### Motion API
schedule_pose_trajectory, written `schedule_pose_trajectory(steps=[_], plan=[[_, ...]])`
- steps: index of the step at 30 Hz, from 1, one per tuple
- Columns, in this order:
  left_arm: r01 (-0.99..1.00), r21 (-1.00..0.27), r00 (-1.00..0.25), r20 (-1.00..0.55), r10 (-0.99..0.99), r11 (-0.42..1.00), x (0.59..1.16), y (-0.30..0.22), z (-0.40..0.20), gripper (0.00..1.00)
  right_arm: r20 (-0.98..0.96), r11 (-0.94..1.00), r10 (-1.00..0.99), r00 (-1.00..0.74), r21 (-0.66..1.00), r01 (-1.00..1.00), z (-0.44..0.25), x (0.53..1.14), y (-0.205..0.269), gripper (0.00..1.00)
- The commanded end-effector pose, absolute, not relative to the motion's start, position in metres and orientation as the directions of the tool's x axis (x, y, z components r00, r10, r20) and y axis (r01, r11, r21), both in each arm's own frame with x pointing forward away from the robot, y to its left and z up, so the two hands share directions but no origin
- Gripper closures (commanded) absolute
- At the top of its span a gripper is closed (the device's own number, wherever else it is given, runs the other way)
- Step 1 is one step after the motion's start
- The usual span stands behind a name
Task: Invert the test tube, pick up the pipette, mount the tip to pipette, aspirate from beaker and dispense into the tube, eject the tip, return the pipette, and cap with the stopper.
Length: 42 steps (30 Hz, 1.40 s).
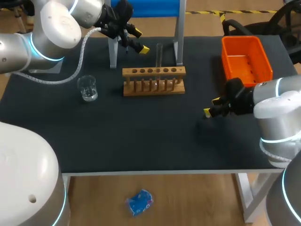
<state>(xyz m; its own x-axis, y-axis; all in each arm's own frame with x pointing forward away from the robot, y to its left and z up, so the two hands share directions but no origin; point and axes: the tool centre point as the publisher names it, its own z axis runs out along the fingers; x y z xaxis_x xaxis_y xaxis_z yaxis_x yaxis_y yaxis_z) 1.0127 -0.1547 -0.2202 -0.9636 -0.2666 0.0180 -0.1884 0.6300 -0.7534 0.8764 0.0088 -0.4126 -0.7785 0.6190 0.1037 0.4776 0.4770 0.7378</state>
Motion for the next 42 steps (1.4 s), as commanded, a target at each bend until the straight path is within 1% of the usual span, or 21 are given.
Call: schedule_pose_trajectory(steps=[1,2,3,5,6,11,18,19,25,27,30,34,42], plan=[[-0.191,-0.75,-0.964,0.021,-0.265,0.633,1.013,-0.154,-0.219,0.0,0.1,0.483,0.621,-0.778,0.733,0.479,-0.417,0.877,0.013,0.38],[-0.191,-0.75,-0.964,0.021,-0.265,0.633,1.013,-0.154,-0.219,0.0,0.099,0.483,0.621,-0.778,0.733,0.479,-0.418,0.877,0.014,0.39],[-0.191,-0.75,-0.964,0.021,-0.265,0.633,1.013,-0.154,-0.219,0.0,0.098,0.485,0.621,-0.777,0.732,0.48,-0.418,0.877,0.014,0.38],[-0.191,-0.75,-0.964,0.021,-0.265,0.633,1.013,-0.154,-0.219,0.0,0.094,0.489,0.622,-0.778,0.729,0.479,-0.419,0.877,0.014,0.43],[-0.191,-0.75,-0.964,0.021,-0.265,0.633,1.013,-0.154,-0.219,0.0,0.093,0.49,0.622,-0.777,0.728,0.479,-0.42,0.877,0.014,0.44],[-0.191,-0.75,-0.964,0.021,-0.265,0.633,1.013,-0.154,-0.219,0.0,0.078,0.503,0.626,-0.776,0.721,0.477,-0.423,0.875,0.015,0.38],[-0.191,-0.75,-0.964,0.021,-0.265,0.633,1.013,-0.154,-0.219,0.0,0.059,0.517,0.625,-0.779,0.716,0.469,-0.424,0.872,0.017,0.38],[-0.191,-0.75,-0.964,0.021,-0.265,0.633,1.013,-0.154,-0.219,0.0,0.058,0.517,0.625,-0.778,0.716,0.469,-0.424,0.872,0.017,0.4],[-0.191,-0.75,-0.964,0.021,-0.265,0.633,1.013,-0.154,-0.219,0.0,0.034,0.533,0.625,-0.78,0.711,0.459,-0.425,0.871,0.018,0.42],[-0.191,-0.75,-0.964,0.021,-0.265,0.633,1.013,-0.154,-0.219,0.0,0.031,0.536,0.625,-0.78,0.71,0.457,-0.425,0.871,0.018,0.46],[-0.191,-0.75,-0.964,0.021,-0.265,0.633,1.013,-0.154,-0.219,0.0,0.028,0.538,0.625,-0.78,0.708,0.457,-0.426,0.87,0.017,0.45],[-0.191,-0.75,-0.964,0.021,-0.265,0.633,1.013,-0.154,-0.219,0.0,0.028,0.539,0.626,-0.779,0.706,0.459,-0.427,0.87,0.016,0.5],[-0.191,-0.75,-0.964,0.021,-0.265,0.633,1.013,-0.154,-0.219,0.0,0.029,0.54,0.627,-0.778,0.704,0.461,-0.429,0.87,0.015,0.53]])
